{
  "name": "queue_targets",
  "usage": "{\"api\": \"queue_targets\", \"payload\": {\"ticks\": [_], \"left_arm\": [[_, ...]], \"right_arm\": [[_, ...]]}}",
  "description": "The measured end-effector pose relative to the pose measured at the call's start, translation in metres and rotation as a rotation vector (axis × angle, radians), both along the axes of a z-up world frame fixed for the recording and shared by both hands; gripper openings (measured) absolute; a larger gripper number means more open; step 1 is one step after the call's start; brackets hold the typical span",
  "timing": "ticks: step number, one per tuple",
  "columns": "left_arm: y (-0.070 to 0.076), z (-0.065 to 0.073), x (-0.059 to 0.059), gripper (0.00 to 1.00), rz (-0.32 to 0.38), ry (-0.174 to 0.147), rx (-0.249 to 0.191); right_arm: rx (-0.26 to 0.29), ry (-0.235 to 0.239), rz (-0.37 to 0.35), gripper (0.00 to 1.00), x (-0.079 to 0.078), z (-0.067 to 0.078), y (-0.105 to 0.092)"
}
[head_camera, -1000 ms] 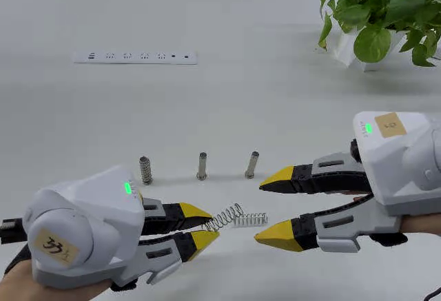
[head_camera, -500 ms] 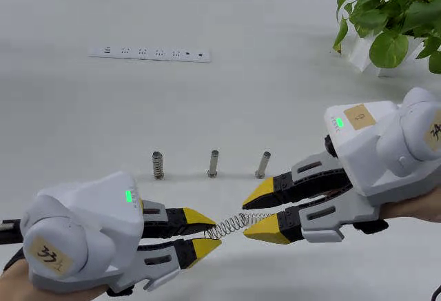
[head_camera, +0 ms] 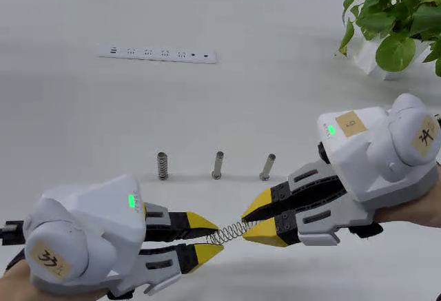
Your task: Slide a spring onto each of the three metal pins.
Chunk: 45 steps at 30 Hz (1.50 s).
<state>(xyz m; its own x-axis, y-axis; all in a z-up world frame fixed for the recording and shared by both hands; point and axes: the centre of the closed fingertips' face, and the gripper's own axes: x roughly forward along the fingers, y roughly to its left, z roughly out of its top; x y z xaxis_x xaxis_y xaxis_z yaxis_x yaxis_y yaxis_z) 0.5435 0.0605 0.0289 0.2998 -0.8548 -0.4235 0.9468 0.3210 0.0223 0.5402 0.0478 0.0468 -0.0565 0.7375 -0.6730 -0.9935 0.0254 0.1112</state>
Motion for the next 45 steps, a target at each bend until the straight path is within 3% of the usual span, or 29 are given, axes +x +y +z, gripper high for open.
{"api": "queue_targets", "payload": {"ticks": [19, 23, 32, 35, 39, 42, 45], "left_arm": [[-0.008, -0.004, 0.004, 0.06, 0.004, 0.035, 0.016], [-0.008, -0.005, 0.005, 0.06, 0.011, 0.047, 0.010], [-0.009, -0.005, 0.005, 0.06, 0.009, 0.038, 0.011], [-0.010, -0.005, 0.003, 0.06, 0.006, 0.037, 0.011], [-0.013, -0.005, 0.002, 0.06, 0.004, 0.036, 0.006], [-0.015, -0.005, 0.001, 0.06, 0.001, 0.036, 0.002], [-0.018, -0.004, 0.001, 0.06, -0.004, 0.034, 0.000]], "right_arm": [[-0.066, -0.123, 0.069, 0.07, 0.000, 0.007, 0.008], [-0.073, -0.134, 0.074, 0.07, 0.001, 0.007, 0.008], [-0.082, -0.139, 0.078, 0.08, 0.002, 0.007, 0.007], [-0.086, -0.143, 0.083, 0.19, 0.004, 0.011, 0.007], [-0.125, -0.138, 0.127, 0.19, 0.004, 0.010, 0.005], [-0.187, -0.127, 0.188, 0.20, -0.002, 0.004, 0.001], [-0.206, -0.125, 0.215, 0.19, -0.004, 0.000, 0.003]]}}
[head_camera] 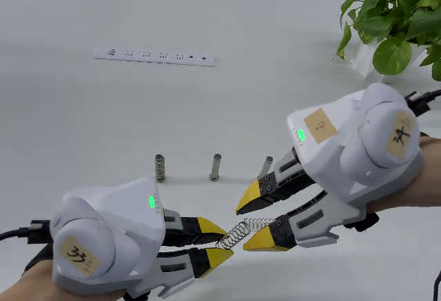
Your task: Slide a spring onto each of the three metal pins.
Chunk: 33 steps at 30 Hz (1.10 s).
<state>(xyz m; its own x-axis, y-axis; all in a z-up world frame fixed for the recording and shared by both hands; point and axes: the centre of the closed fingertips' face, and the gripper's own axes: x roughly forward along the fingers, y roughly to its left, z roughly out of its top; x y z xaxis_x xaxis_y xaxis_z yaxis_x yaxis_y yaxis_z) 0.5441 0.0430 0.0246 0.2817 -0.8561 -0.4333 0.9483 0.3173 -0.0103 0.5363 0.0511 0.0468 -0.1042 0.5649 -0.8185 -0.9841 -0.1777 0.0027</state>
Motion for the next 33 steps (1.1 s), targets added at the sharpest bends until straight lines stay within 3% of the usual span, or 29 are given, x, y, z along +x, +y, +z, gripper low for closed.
{"api": "queue_targets", "payload": {"ticks": [6, 23, 33], "left_arm": [[-0.003, 0.002, 0.000, 0.06, -0.004, -0.006, -0.007], [-0.006, 0.006, 0.003, 0.06, 0.001, -0.008, -0.034], [-0.008, 0.008, 0.004, 0.06, 0.014, 0.010, -0.060]], "right_arm": [[-0.029, 0.016, 0.026, 0.12, -0.001, -0.005, 0.003], [-0.069, 0.027, 0.060, 0.08, -0.001, -0.010, 0.002], [-0.088, 0.031, 0.073, 0.08, -0.001, -0.011, 0.000]]}}
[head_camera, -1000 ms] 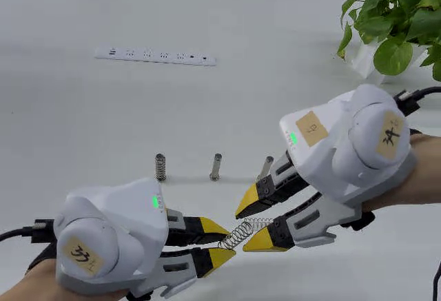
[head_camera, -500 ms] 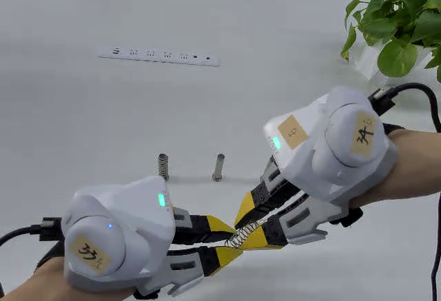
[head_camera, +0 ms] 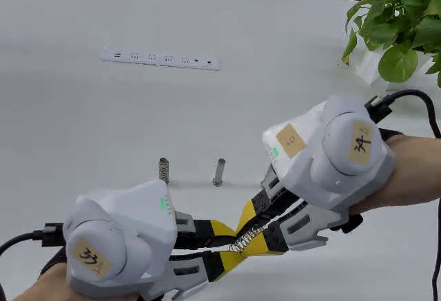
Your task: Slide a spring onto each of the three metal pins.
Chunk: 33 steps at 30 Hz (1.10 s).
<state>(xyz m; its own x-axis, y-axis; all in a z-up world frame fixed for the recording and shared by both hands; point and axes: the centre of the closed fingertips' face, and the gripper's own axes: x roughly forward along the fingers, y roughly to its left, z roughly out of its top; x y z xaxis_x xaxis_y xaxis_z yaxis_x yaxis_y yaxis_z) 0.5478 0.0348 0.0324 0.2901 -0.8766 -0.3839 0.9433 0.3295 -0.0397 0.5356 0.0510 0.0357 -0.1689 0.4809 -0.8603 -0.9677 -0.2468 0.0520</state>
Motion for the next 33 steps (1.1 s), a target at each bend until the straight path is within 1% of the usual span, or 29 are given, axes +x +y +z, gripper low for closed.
{"api": "queue_targets", "payload": {"ticks": [6, 8, 10, 13, 18, 20, 21, 23, 25, 26, 27, 29, 30, 31, 32, 33], "left_arm": [[-0.001, 0.000, 0.002, 0.07, 0.020, -0.017, -0.004], [-0.001, 0.001, 0.004, 0.07, 0.027, -0.023, -0.007], [0.000, 0.001, 0.006, 0.07, 0.037, -0.020, -0.010], [0.002, 0.001, 0.009, 0.07, 0.054, -0.031, -0.012], [0.010, -0.003, 0.013, 0.09, 0.104, -0.024, -0.020], [0.017, -0.008, 0.015, 0.11, 0.127, -0.025, -0.007], [0.022, -0.011, 0.016, 0.13, 0.149, -0.021, 0.001], [0.029, -0.014, 0.018, 0.16, 0.183, -0.002, -0.004], [0.038, -0.019, 0.021, 0.19, 0.222, 0.004, 0.005], [0.045, -0.021, 0.023, 0.21, 0.254, 0.009, 0.007], [0.050, -0.023, 0.025, 0.25, 0.282, 0.017, 0.006], [0.061, -0.025, 0.030, 0.34, 0.334, 0.017, 0.014], [0.066, -0.027, 0.032, 0.39, 0.364, 0.034, 0.020], [0.074, -0.026, 0.036, 0.44, 0.406, 0.032, 0.017], [0.078, -0.025, 0.039, 0.47, 0.430, 0.023, 0.007], [0.082, -0.024, 0.040, 0.52, 0.450, 0.030, 0.001]], "right_arm": [[-0.014, 0.011, 0.000, 0.07, 0.003, 0.000, -0.001], [-0.014, 0.010, 0.001, 0.07, 0.004, 0.001, 0.000], [-0.014, 0.012, 0.000, 0.07, 0.006, 0.001, 0.000], [-0.009, 0.011, -0.001, 0.07, 0.009, 0.001, 0.002], [-0.004, 0.009, -0.001, 0.07, 0.013, -0.001, 0.005], [-0.004, 0.011, 0.000, 0.07, 0.014, -0.002, 0.007], [-0.005, 0.009, -0.001, 0.07, 0.015, -0.002, 0.007], [-0.009, 0.007, 0.002, 0.07, 0.016, -0.003, 0.007], [-0.009, 0.004, 0.004, 0.07, 0.017, -0.004, 0.007], [-0.009, 0.004, 0.004, 0.07, 0.017, -0.004, 0.008], [-0.011, 0.003, 0.005, 0.07, 0.018, -0.004, 0.007], [-0.014, -0.003, 0.009, 0.07, 0.019, -0.005, 0.007], [-0.016, -0.003, 0.009, 0.07, 0.020, -0.005, 0.007], [-0.020, -0.004, 0.009, 0.07, 0.021, -0.006, 0.007], [-0.022, -0.011, 0.006, 0.07, 0.023, -0.006, 0.008], [-0.022, -0.016, 0.003, 0.07, 0.025, -0.006, 0.008]]}}
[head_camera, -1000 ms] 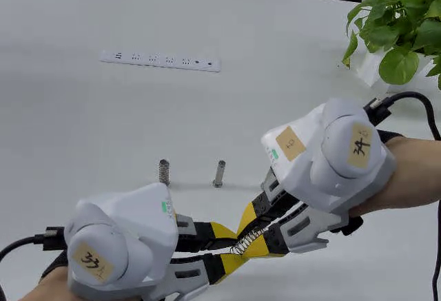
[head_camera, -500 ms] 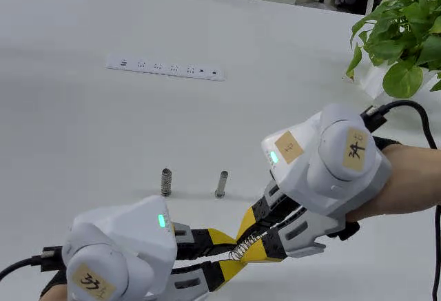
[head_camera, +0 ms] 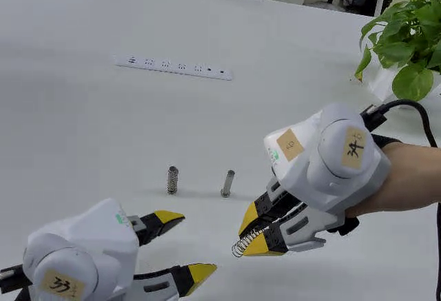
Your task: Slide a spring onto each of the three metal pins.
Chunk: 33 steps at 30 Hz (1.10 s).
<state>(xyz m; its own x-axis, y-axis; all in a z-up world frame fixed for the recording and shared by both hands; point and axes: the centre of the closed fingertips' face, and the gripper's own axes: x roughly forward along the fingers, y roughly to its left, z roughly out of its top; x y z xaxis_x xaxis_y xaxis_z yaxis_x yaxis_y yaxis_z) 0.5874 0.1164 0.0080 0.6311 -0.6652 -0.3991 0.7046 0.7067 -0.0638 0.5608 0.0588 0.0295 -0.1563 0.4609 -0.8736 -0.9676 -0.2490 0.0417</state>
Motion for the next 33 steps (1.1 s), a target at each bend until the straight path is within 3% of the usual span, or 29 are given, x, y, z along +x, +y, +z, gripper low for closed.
{"api": "queue_targets", "payload": {"ticks": [6, 9, 12, 15, 17, 21, 24, 33], "left_arm": [[0.020, 0.000, 0.004, 0.67, 0.079, 0.033, -0.009], [0.026, 0.000, 0.005, 0.71, 0.098, 0.032, -0.007], [0.029, -0.004, 0.004, 0.79, 0.105, 0.057, 0.003], [0.034, -0.010, 0.004, 0.92, 0.117, 0.070, 0.037], [0.037, -0.018, 0.000, 0.99, 0.107, 0.097, 0.081], [0.037, -0.023, -0.003, 0.99, 0.105, 0.127, 0.068], [0.037, -0.024, -0.004, 0.99, 0.104, 0.119, 0.075], [0.035, -0.025, -0.007, 0.99, 0.094, 0.137, 0.074]], "right_arm": [[-0.011, -0.015, 0.009, 0.07, 0.006, 0.000, 0.000], [-0.013, -0.028, 0.009, 0.07, 0.011, 0.000, -0.001], [-0.023, -0.046, 0.011, 0.07, 0.017, 0.000, -0.002], [-0.015, -0.043, 0.019, 0.07, 0.021, 0.003, -0.002], [-0.007, -0.061, 0.017, 0.07, 0.027, 0.006, 0.000], [-0.012, -0.068, 0.019, 0.07, 0.038, 0.010, 0.002], [-0.031, -0.085, 0.033, 0.07, 0.046, 0.011, 0.002], [-0.073, -0.144, 0.076, 0.07, 0.080, 0.016, 0.006]]}}
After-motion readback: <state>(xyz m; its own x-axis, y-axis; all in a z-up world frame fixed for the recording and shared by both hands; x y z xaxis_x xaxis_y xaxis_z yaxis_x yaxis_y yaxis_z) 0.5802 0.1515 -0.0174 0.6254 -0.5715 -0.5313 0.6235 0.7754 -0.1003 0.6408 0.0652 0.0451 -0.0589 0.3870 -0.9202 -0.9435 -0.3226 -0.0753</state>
